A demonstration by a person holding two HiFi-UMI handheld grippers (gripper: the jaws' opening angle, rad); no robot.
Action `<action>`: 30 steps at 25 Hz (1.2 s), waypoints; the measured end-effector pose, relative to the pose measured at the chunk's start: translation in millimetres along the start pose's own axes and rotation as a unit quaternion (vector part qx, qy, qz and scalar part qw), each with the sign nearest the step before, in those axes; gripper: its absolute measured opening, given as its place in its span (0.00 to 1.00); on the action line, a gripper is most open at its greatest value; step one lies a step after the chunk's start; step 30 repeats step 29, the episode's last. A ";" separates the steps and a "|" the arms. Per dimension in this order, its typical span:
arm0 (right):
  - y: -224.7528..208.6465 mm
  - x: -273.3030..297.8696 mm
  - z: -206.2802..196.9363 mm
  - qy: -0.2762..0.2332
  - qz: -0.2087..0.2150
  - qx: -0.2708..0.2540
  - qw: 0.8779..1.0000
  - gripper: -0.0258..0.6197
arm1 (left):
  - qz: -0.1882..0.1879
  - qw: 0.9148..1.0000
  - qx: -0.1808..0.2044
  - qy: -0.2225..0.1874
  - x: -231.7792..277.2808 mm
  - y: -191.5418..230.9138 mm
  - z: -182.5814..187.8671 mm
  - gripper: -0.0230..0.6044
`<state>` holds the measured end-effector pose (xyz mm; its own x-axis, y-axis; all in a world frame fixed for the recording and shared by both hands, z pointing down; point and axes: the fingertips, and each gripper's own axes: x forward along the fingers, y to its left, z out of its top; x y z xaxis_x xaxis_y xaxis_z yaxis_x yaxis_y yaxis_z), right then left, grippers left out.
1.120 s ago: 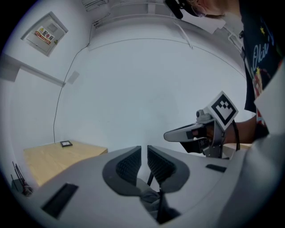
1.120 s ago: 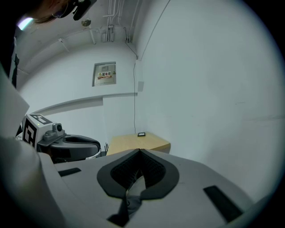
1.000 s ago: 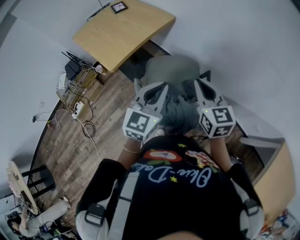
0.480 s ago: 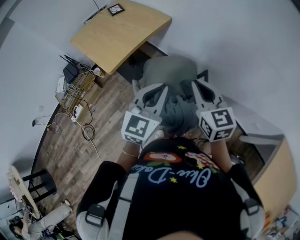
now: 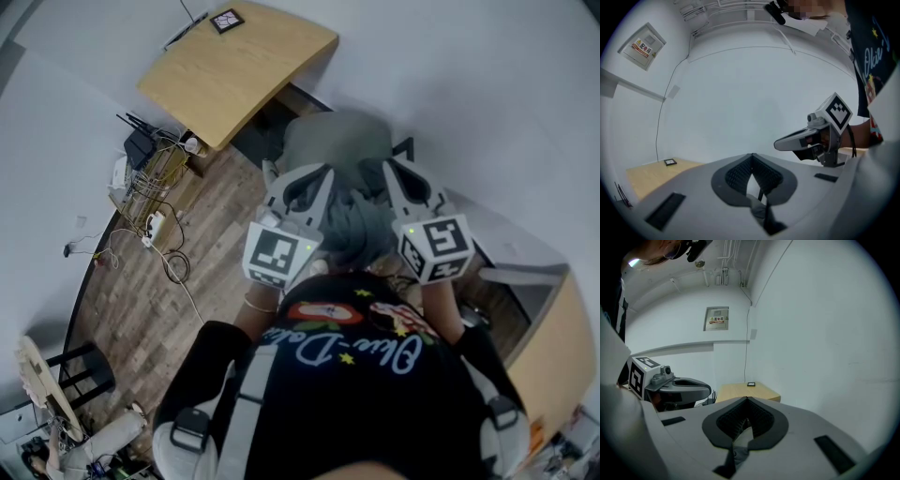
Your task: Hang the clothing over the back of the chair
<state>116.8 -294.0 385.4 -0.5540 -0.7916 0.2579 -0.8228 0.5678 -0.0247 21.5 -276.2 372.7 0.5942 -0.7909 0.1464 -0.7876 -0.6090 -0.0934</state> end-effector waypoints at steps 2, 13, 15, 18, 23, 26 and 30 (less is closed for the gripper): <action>1.3 -0.2 2.0 -0.003 0.003 -0.004 1.000 0.04 | -0.002 1.000 0.004 0.001 -0.2 0.3 -0.2 0.04; -1.6 -8.0 4.0 -0.005 -0.008 -0.002 1.000 0.04 | -0.004 1.000 0.012 0.009 -4.1 -1.2 -4.2 0.04; -2.7 -8.9 2.6 -0.004 -0.011 -0.001 1.000 0.04 | -0.004 1.000 0.012 0.009 -4.3 -1.4 -4.6 0.04; -3.4 -9.5 0.2 -0.003 -0.013 -0.001 1.000 0.04 | -0.003 1.000 0.013 0.010 -4.7 -2.2 -6.3 0.04; -0.9 -11.4 -0.4 -0.002 -0.012 -0.001 1.000 0.04 | -0.004 1.000 0.013 0.013 -7.6 -3.7 -8.2 0.04; 0.3 -12.9 0.1 -0.003 -0.012 -0.001 1.000 0.04 | -0.002 1.000 0.012 0.013 -9.7 -4.0 -7.6 0.04; -1.1 -13.0 0.5 -0.002 -0.018 0.002 1.000 0.04 | 0.001 1.000 0.010 0.012 -11.1 -1.5 -5.2 0.04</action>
